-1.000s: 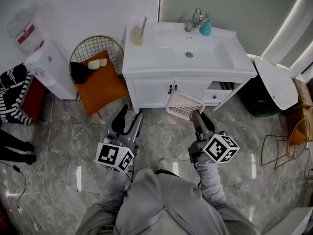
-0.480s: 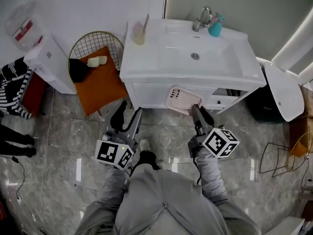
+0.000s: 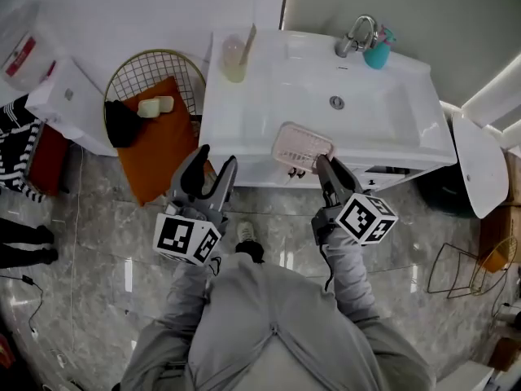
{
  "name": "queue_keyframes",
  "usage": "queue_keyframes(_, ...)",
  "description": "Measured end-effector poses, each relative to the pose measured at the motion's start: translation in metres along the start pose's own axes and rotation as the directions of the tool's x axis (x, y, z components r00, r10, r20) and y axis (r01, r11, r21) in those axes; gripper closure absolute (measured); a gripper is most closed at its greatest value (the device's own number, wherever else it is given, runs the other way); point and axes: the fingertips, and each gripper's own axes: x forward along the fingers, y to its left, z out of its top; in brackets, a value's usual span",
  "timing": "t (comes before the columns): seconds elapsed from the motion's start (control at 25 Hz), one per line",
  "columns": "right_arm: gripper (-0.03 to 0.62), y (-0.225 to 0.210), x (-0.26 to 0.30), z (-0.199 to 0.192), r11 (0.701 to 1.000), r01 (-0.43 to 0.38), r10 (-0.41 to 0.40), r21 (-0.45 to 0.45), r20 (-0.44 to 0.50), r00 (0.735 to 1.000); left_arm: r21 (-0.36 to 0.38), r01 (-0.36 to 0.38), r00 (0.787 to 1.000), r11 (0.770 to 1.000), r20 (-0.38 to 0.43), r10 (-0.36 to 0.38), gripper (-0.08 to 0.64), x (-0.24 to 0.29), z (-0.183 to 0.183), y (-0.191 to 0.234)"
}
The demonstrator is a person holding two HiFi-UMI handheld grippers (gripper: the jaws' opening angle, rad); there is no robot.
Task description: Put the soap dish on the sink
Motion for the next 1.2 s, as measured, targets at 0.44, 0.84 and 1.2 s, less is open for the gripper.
queue_keyframes(0.44,0.518,-0.001,0.152,-0.011,0.999,0.001,-0.008,-0.039,-0.160,0.987,-0.016,-0.019,1.000,1.000,0.002,0.020,0.319,0.070,0.000,0.094)
queue_keyframes(0.84,0.517,-0.002,0.240,-0.057,0.998,-0.030,0.005,-0.060,-0.377,0.926,-0.011,-0.127,0.992,0.992,-0.008,0.127,0.319,0.082,0.002,0.149)
queue_keyframes(1.2,0.517,-0.024,0.280,-0.097,0.997,-0.010,-0.035,-0.082,-0.533,0.845,-0.030,-0.239,0.971,0.971,-0.014,0.239,0.319,0.083,-0.003,0.180)
